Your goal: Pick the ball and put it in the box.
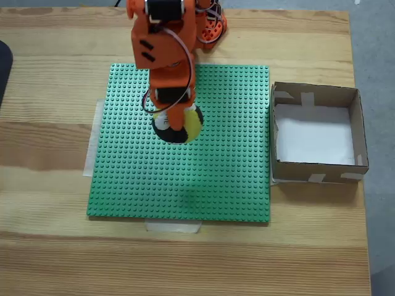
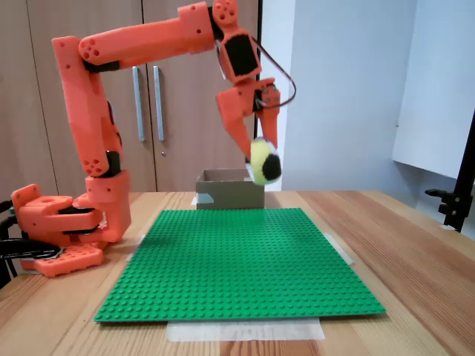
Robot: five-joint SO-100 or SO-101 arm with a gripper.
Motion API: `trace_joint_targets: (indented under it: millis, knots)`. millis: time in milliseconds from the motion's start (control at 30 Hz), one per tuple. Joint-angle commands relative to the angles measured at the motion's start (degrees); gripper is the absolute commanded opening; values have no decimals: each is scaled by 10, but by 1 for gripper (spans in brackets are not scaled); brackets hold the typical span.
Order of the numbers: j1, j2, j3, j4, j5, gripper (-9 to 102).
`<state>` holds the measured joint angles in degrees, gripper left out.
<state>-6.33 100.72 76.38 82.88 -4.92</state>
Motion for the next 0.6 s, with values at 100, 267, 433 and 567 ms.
trace_joint_targets:
  millis: [100, 267, 433, 567]
  knots:
    - [-49, 14, -98, 4, 25, 2]
    - [-109, 19, -129, 7, 41, -1]
    - [-180, 22, -154, 5, 57, -1]
    - [-230, 22, -164, -6, 68, 0]
